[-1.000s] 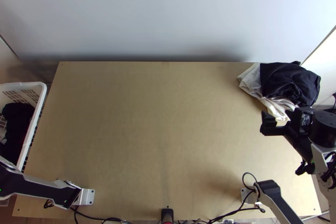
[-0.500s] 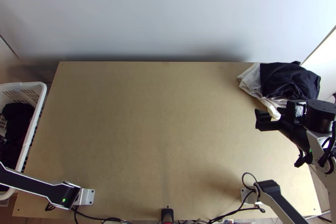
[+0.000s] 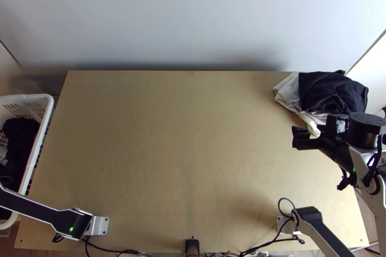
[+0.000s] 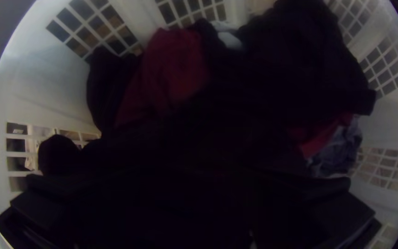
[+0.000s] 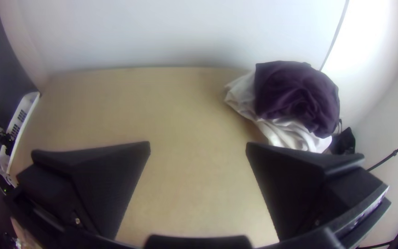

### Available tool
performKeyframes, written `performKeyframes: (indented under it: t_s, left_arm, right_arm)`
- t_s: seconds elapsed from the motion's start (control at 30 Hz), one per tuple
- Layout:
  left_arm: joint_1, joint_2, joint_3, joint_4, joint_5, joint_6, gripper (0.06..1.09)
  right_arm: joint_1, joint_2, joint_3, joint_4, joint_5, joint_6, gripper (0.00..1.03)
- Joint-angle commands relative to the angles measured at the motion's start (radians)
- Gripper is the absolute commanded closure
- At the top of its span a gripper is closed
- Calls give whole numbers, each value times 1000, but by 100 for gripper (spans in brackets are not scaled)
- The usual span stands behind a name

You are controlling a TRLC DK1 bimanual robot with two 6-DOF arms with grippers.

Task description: Fold the t-shirt

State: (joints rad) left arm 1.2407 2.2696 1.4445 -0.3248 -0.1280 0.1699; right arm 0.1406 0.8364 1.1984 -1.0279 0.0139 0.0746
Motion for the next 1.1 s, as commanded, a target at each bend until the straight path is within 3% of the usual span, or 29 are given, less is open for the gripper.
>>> performKeyframes:
  t_s: [0.0,0.07,0.1,0.27,0.73,0.93,1.0,1.07]
  left_arm:
    - [-4,84,24,36,-33,2,31]
    - [-4,93,24,55,-35,2,49]
    - [-4,93,24,58,-35,2,53]
    - [-17,71,22,69,-38,2,105]
    - [-67,-143,1,10,22,-33,105]
    - [-67,-73,16,24,21,-33,105]
    - [-66,-58,17,33,21,-33,98]
    - [-66,-42,20,35,21,-32,82]
  right_arm:
    - [-3,4,-8,-1,1,-4,6]
    - [-3,4,-11,-1,1,-4,6]
    - [-3,4,-11,-1,1,-4,6]
    - [-3,4,-13,-1,1,-6,6]
    - [-12,-26,-49,-1,0,-6,6]
    - [-10,-43,-62,-12,0,-6,6]
    - [-12,-48,-63,-17,0,-6,6]
    - [-10,-49,-63,-21,0,-6,6]
